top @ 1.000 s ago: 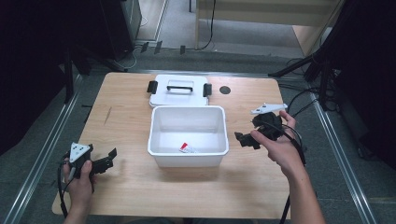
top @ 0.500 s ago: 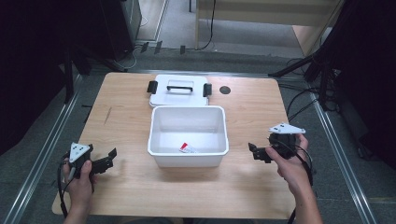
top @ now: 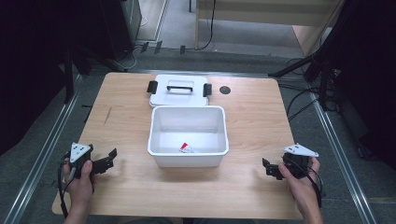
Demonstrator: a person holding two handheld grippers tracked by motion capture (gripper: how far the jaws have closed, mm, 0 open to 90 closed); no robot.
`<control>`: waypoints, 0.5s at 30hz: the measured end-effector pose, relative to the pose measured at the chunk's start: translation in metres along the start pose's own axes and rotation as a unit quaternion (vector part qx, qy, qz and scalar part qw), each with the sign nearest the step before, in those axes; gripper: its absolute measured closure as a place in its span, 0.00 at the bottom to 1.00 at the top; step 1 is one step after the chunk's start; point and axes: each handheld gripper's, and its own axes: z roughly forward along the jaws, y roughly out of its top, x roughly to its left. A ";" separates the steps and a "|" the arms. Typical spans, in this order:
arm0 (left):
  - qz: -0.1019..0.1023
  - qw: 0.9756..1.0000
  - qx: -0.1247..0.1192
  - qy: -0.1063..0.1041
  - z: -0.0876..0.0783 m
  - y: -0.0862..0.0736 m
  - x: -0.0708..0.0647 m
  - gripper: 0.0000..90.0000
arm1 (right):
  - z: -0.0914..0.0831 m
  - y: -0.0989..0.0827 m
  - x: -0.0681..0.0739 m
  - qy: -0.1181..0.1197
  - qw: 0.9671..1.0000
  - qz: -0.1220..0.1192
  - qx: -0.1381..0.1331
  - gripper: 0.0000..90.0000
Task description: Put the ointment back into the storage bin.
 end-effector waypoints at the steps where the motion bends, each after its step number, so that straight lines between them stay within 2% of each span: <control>1: 0.000 1.000 0.000 0.000 0.000 0.000 0.000 0.06 | -0.001 -0.007 -0.004 -0.005 1.000 0.003 -0.004 0.00; 15: 0.002 1.000 0.000 0.001 0.000 0.000 0.000 0.06 | -0.012 -0.040 -0.026 -0.025 0.998 0.039 -0.034 0.00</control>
